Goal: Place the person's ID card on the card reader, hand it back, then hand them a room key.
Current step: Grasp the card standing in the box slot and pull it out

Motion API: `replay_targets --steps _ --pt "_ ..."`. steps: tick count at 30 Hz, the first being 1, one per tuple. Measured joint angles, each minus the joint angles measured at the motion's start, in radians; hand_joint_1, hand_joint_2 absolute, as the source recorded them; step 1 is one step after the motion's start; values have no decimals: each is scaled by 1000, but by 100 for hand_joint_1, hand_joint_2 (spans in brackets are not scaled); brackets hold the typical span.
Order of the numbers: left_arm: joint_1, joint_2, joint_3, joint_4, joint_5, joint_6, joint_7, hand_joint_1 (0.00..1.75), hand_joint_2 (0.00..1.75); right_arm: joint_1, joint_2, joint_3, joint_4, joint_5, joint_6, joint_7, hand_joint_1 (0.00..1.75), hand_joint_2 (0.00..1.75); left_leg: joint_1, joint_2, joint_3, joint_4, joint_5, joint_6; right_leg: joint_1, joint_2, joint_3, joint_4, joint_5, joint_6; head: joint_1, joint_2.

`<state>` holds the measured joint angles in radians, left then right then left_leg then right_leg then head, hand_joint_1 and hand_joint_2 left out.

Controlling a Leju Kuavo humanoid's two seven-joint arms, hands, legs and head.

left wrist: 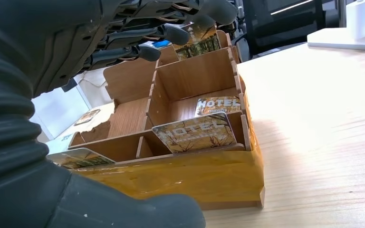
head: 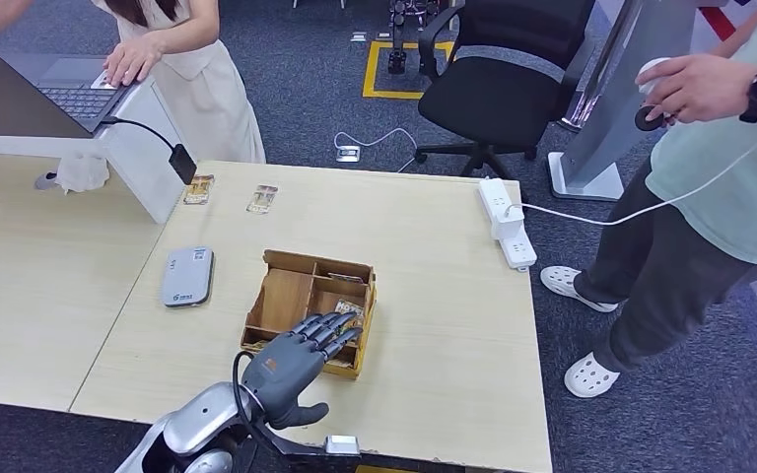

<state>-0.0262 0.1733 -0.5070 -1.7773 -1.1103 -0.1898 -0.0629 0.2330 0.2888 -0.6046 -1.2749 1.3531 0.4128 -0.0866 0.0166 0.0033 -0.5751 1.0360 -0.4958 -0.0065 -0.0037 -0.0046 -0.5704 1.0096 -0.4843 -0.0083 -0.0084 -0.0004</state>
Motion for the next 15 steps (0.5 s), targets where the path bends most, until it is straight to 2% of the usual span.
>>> replay_targets --steps 5,15 --pt "12 -35 27 4 -94 8 47 0 175 -2 0 0 2 15 8 -3 0 175 0 -1 0 0 0 0 0 -1 0 0 0 0 0 0" --pt "25 -100 91 19 -169 9 69 0 175 -2 0 -8 4 37 19 -11 0 175 0 -2 0 0 0 0 0 -2 1 0 0 0 0 0"
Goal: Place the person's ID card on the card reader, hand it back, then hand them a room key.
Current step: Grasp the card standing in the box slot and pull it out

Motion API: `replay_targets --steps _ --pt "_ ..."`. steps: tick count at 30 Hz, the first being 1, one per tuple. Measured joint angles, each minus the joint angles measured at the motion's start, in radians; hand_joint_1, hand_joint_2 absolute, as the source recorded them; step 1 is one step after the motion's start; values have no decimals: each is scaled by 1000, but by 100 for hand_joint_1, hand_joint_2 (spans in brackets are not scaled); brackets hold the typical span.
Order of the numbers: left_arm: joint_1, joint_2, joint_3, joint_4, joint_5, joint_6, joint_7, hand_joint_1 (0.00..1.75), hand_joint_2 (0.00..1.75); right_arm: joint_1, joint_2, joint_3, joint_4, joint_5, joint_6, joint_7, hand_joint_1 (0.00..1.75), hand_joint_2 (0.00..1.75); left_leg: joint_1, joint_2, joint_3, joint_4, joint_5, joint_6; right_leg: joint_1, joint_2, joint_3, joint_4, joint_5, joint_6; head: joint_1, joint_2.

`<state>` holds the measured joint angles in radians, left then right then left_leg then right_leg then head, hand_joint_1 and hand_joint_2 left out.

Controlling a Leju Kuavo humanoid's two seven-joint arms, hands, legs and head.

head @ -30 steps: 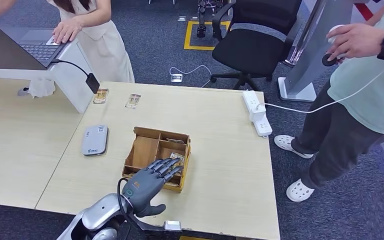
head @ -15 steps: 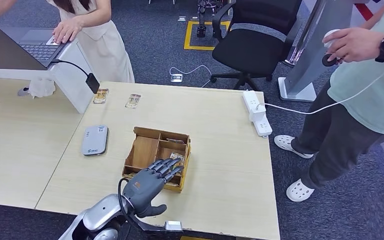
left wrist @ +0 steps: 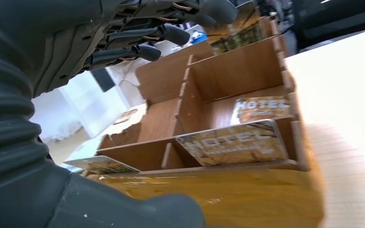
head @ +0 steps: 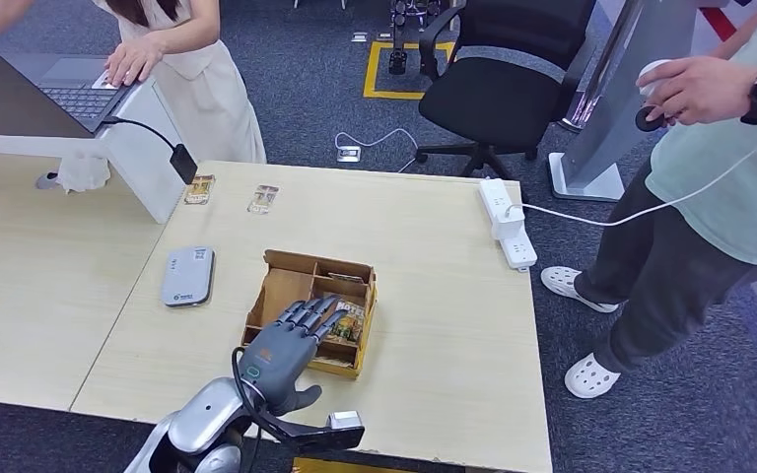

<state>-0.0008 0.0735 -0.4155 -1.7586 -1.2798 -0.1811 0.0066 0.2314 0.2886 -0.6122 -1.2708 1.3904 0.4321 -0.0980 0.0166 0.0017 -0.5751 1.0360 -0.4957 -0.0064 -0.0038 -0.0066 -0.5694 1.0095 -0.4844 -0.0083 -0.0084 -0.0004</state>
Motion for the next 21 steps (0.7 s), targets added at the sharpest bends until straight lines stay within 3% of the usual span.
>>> replay_targets --steps 8,21 --pt "-1 -42 61 13 -50 -8 13 0 175 0 0 -1 -1 -8 9 2 0 175 0 0 0 0 0 0 0 0 0 0 0 0 0 0" --pt "14 -68 74 19 -72 -24 -17 0 175 1 0 -2 -3 -18 12 11 0 175 0 0 0 0 0 0 0 0 0 0 0 0 0 0"
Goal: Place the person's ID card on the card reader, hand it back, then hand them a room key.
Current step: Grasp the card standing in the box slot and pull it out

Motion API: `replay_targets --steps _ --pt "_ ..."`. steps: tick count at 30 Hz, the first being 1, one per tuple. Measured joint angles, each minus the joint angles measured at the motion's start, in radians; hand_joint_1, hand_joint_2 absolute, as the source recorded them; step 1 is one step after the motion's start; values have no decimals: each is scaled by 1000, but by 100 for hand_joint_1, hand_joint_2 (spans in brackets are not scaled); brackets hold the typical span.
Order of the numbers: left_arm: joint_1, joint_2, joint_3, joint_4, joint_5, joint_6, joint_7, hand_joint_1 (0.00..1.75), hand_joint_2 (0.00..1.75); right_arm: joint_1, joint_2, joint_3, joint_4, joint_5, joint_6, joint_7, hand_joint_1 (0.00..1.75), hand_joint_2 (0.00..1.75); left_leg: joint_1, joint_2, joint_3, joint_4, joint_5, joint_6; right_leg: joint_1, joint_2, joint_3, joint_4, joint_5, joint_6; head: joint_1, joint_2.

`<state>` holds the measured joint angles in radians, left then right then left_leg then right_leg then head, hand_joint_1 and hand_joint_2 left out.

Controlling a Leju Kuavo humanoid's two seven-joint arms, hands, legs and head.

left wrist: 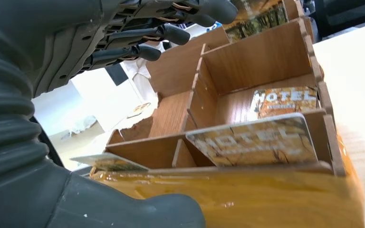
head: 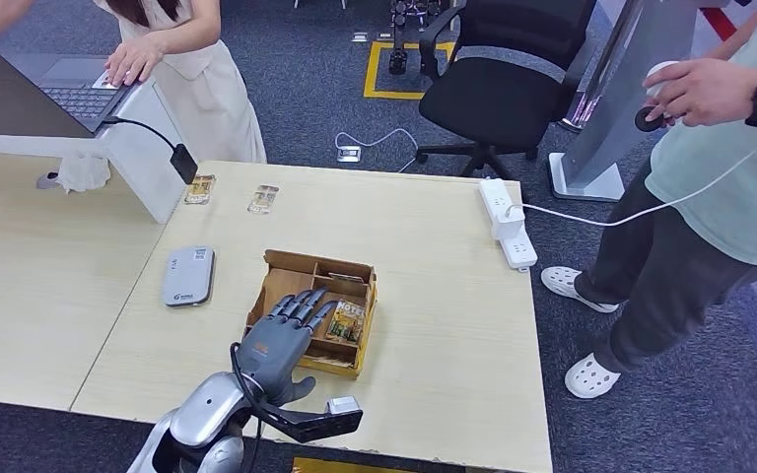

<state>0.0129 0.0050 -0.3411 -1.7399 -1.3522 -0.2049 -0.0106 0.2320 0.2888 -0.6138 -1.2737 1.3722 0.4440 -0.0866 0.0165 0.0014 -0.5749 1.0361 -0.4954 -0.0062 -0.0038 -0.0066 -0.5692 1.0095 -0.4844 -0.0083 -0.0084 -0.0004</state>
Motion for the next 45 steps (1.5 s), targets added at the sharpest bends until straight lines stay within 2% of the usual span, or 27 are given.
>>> replay_targets --steps 25,26,30,44,45 --pt "12 -6 5 3 45 -17 -42 0 175 1 0 -7 0 0 -1 -3 0 175 0 0 0 0 0 0 0 0 0 0 0 0 0 0" --pt "14 -6 5 3 45 -17 -42 3 175 1 0 -7 0 0 -1 -3 0 175 0 0 0 0 0 0 0 0 0 0 0 0 0 0" --pt "19 -5 5 3 55 -21 -42 44 175 1 0 -7 0 0 -1 -4 0 175 0 0 0 0 0 0 0 0 0 0 0 0 0 0" --pt "25 5 5 3 78 -35 -40 44 175 1 0 -7 0 0 -2 -5 0 175 0 0 0 0 0 0 0 0 0 0 0 0 0 0" --pt "25 5 5 3 78 -35 -40 49 175 1 0 -7 0 0 -2 -5 0 175 0 0 0 0 0 0 0 0 0 0 0 0 0 0"
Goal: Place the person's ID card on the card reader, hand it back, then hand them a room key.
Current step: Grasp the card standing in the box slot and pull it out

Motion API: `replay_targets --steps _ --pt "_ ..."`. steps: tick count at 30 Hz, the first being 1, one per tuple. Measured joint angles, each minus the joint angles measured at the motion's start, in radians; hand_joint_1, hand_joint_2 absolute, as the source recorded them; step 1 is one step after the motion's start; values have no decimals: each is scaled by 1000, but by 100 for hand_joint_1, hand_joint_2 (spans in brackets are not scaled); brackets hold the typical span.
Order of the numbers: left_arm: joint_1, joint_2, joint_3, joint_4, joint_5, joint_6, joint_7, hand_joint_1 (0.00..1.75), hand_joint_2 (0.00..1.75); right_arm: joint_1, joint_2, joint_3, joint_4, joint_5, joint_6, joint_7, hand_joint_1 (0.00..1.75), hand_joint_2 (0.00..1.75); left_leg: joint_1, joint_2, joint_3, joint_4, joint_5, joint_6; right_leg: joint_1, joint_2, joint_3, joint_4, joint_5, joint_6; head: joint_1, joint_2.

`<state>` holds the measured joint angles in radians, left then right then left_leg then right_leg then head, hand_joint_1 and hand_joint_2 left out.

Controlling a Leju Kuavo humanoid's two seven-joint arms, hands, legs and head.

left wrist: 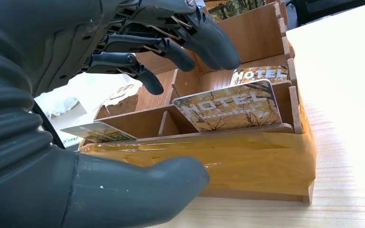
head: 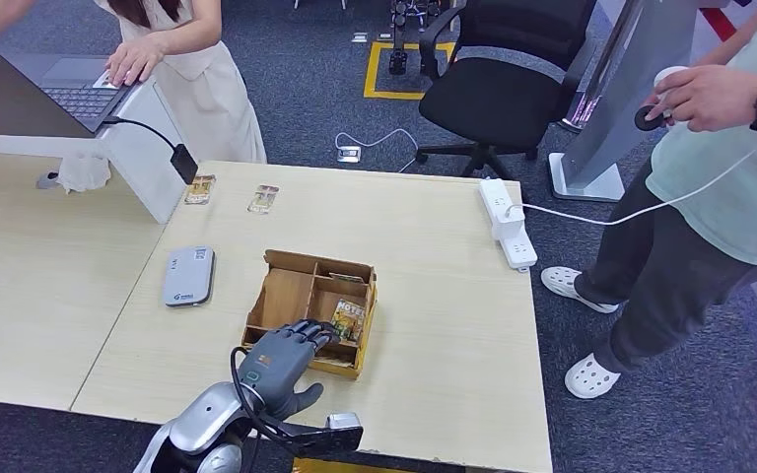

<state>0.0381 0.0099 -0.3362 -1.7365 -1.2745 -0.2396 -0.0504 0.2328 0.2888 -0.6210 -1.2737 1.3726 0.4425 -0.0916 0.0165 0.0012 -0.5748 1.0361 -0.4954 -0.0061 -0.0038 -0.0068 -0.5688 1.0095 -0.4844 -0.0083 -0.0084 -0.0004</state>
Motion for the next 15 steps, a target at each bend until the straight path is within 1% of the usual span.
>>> replay_targets --steps 2,4,5,6,7,9,15 --pt "0 0 0 0 0 0 0 66 175 0 0 0 0 0 0 0 0 175 0 0 0 0 0 0 0 0 0 0 0 0 0 0" --pt "0 0 0 0 0 0 0 116 175 0 0 0 0 0 0 0 0 175 0 0 0 0 0 0 0 0 0 0 0 0 0 0" --pt "0 0 0 0 2 0 0 137 175 0 0 0 0 0 0 0 0 175 0 0 0 0 0 0 0 0 0 0 0 0 0 0" --pt "0 0 0 0 3 0 1 161 175 0 0 0 0 0 0 0 0 175 0 0 0 0 0 0 0 0 0 0 0 0 0 0" --pt "0 -1 0 0 6 0 1 168 175 0 0 0 0 0 0 -1 0 175 0 0 0 0 0 0 0 0 0 0 0 0 0 0" --pt "0 -1 0 0 10 0 2 175 175 0 0 0 0 0 -1 -2 0 175 0 0 0 0 0 0 0 0 0 0 0 0 0 0" --pt "-1 -2 0 0 23 0 2 174 175 0 0 -1 0 0 -3 -7 0 175 0 0 0 0 0 0 0 0 1 0 0 0 0 0"
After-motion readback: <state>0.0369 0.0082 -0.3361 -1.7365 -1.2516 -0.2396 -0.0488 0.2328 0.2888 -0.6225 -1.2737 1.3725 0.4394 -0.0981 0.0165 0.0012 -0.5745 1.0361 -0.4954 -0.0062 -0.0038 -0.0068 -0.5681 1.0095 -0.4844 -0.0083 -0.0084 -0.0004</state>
